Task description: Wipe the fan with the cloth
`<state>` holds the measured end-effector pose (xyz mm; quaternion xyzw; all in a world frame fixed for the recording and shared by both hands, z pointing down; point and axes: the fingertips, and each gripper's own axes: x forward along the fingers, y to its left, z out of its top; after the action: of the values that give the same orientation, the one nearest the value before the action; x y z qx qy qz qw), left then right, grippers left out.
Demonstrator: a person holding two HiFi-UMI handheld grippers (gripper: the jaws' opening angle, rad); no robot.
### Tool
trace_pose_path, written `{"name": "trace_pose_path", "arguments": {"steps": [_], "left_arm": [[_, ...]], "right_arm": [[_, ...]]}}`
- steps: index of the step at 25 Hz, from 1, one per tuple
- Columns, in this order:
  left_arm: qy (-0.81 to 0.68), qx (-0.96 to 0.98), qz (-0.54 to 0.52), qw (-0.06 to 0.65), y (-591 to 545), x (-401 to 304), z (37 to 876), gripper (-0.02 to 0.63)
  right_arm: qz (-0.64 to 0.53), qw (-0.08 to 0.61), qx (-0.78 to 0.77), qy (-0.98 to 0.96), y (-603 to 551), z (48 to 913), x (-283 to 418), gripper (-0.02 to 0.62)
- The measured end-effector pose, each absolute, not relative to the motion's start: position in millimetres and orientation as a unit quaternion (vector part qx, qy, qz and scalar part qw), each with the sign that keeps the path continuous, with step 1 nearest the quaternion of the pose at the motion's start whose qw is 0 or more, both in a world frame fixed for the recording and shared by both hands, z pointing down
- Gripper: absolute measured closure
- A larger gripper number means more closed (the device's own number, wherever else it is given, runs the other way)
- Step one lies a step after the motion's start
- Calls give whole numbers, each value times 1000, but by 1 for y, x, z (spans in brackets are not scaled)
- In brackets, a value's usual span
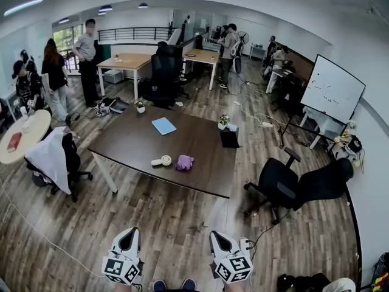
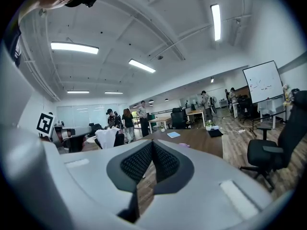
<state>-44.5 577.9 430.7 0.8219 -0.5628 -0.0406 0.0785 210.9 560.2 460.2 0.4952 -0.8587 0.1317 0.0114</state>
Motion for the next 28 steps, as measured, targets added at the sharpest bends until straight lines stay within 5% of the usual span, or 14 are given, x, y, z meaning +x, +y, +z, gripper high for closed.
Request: {"name": "trace_pose_path", "arguments": {"steps": [28], "left_arm": [[-610,789,-34,70,565,-25,447,606]], "right_arm": [[118,26,479,-869,517,470,247,584]]}}
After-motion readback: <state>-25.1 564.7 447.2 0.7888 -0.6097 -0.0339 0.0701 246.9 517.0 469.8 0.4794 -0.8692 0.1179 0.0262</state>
